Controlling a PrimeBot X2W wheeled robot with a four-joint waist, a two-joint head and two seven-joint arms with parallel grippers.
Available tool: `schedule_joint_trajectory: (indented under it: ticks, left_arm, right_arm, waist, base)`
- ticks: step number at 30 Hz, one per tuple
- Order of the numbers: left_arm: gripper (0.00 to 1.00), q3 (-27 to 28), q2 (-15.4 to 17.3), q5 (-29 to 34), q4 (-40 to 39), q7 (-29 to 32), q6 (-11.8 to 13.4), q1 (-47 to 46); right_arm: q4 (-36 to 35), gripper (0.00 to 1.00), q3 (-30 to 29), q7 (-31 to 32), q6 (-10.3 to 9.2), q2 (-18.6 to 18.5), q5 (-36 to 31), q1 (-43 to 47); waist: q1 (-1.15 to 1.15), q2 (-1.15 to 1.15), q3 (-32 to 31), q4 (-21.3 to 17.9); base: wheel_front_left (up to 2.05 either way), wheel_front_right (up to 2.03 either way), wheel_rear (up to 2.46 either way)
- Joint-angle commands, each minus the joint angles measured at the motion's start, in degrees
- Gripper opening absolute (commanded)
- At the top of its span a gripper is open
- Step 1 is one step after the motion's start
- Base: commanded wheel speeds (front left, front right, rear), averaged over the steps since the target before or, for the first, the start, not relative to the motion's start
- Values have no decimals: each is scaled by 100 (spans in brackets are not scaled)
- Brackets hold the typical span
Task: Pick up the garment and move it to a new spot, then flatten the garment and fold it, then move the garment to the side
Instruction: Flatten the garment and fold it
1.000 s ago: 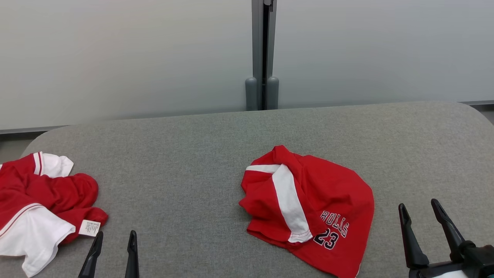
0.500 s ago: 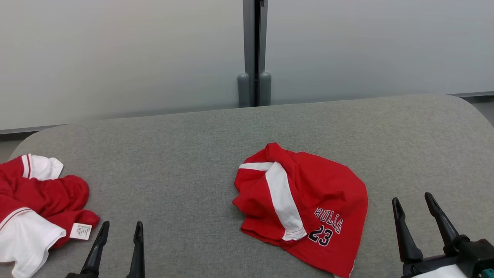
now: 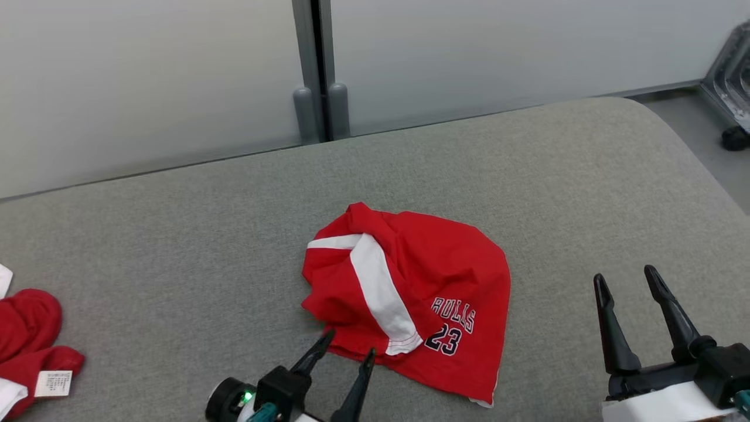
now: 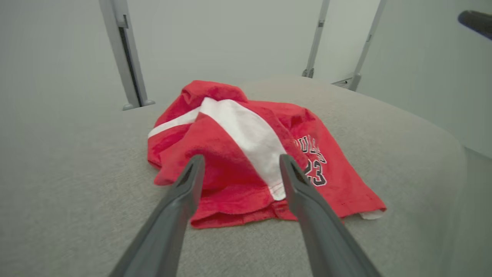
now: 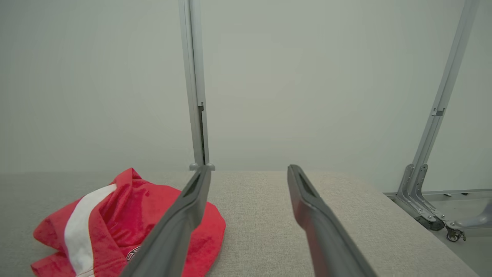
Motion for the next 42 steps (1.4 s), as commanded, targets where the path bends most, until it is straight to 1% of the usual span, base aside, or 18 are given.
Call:
schedule_joint_trajectory:
  ticks: [1,5,7,10,12,13,14,15,16,20,21,24,28,32,34,37,40,42]
  left_arm:
    - [100,-245,20,-136,239,136,-20,-299]
    - [100,-765,19,-270,797,384,-24,-789]
    - [100,-924,16,-384,1030,454,-6,-978]
    - [100,-1081,22,-472,1339,467,93,-1200]
    - [100,-1119,19,-480,1538,387,224,-1341]
    - [74,-1130,22,-492,1634,357,274,-1400]
    - [26,-1155,18,-490,1738,339,311,-1447]
    - [26,-1155,18,-490,1738,339,311,-1447]
    - [0,-1176,16,-501,1838,322,326,-1486]
    - [0,-1206,16,-580,2121,225,330,-1628]
    - [0,-1171,17,-685,2110,157,312,-1640]
    - [0,-1067,15,-996,1813,15,275,-1644]
    - [0,-744,43,-1416,1094,-17,368,-1454]
    - [0,-152,426,-1691,429,115,725,-1321]
    - [0,156,630,-1788,283,200,915,-1360]
    - [0,538,918,-1868,313,305,1096,-1597]
    - [0,791,1148,-1915,623,332,1152,-1900]
    - [0,840,1182,-2014,1006,389,1050,-2088]
  right_arm:
    - [-52,100,-35,-29,1,-11,25,-114]
    - [-71,100,-48,-30,2,13,54,-222]
    - [-67,100,-57,-29,1,21,76,-266]
    - [-67,100,-64,-30,1,40,110,-299]
    - [-62,100,-74,-30,2,42,111,-327]
    - [-58,100,-70,-30,1,45,113,-343]
    - [-55,100,-69,-30,1,45,120,-345]
    - [-55,100,-69,-30,1,45,120,-345]
    - [-57,100,-76,-30,1,47,130,-341]
    - [-55,100,-105,-30,1,50,216,-353]
    - [-51,100,-111,-30,1,48,232,-351]
    - [-55,100,-144,-29,1,48,248,-319]
    - [-63,100,-172,-30,1,47,254,-243]
    - [-71,100,-182,-30,1,48,281,-214]
    - [-59,100,-130,-30,2,47,289,-220]
    - [-45,100,-88,-30,1,46,300,-275]
    - [-25,100,-32,-30,1,47,289,-344]
    - [-4,100,-7,-30,1,43,288,-388]
  waist:
    - [0,0,285,-267]
    - [0,0,539,-498]
    - [0,0,613,-597]
    - [0,0,679,-696]
    - [0,0,704,-738]
    - [0,0,707,-757]
    - [0,0,707,-766]
    - [0,0,707,-766]
    - [0,0,707,-770]
    - [0,0,695,-731]
    - [0,0,684,-710]
    - [0,0,641,-627]
    - [0,0,581,-492]
    - [0,0,533,-362]
    - [0,0,534,-329]
    - [0,0,555,-285]
    - [0,0,583,-281]
    - [0,0,611,-302]
  base:
    - [0,0,0]
    - [0,0,0]
    - [0,0,0]
    - [0,0,0]
    - [0,0,0]
    - [0,0,0]
    - [0,0,0]
    - [0,0,0]
    - [0,0,0]
    - [0,0,0]
    - [0,0,0]
    - [0,0,0]
    - [0,0,0]
    - [0,0,0]
    - [0,0,0]
    - [0,0,0]
    - [0,0,0]
    - [0,0,0]
